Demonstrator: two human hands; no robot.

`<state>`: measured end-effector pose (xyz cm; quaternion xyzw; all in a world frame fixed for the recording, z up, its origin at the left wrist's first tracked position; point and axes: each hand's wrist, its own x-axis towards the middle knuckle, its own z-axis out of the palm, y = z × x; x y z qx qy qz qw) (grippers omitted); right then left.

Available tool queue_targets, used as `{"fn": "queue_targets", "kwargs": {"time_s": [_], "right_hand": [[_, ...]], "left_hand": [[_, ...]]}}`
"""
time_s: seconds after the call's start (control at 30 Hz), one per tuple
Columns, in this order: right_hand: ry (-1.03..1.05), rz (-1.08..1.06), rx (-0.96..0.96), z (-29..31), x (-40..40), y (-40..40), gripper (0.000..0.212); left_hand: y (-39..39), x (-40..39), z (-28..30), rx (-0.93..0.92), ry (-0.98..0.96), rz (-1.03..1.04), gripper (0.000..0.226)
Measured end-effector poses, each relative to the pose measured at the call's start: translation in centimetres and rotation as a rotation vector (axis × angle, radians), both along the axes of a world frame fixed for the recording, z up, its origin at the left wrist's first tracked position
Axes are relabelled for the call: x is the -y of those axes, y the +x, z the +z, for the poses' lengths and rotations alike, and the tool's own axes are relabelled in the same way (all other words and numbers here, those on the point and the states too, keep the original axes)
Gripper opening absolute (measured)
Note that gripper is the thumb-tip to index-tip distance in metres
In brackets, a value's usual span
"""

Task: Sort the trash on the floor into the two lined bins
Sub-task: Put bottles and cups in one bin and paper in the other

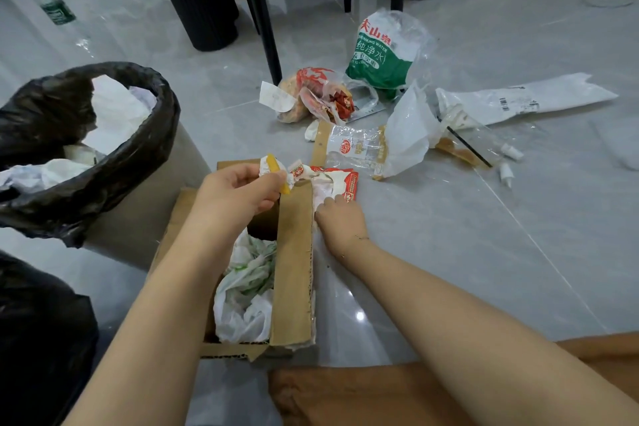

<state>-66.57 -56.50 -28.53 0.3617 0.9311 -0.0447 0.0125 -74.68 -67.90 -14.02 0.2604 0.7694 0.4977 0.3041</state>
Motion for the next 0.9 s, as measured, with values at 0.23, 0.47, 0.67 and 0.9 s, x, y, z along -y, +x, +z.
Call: {"fn": "queue_targets", "kwargs": {"time_s": [0.23, 0.47, 0.67, 0.9], "right_hand": [[-0.05, 0.002, -0.032, -0.2, -1.9, 3.5, 0.027], [-0.315, -0.166, -0.329, -1.2, -1.7, 8.4, 0.017], [-0.297, -0.103, -0.288, -2.0, 0.6, 7.4, 0.02], [-0.215, -0.116, -0.349, -3.1, 1.7, 6.1, 0.027]], "left_hand": [[1.5, -0.4, 0.4, -0.024, -0.008, -0.047, 0.017], [1.7, -0.3, 0.9, 0.003, 0.008, -0.034, 0.012], [2.1, -0.2, 0.8, -0.036, 0.0, -0.049, 0.016], [1.6, -0.4, 0.7, -0.014, -0.001, -0.027, 0.012]]}}
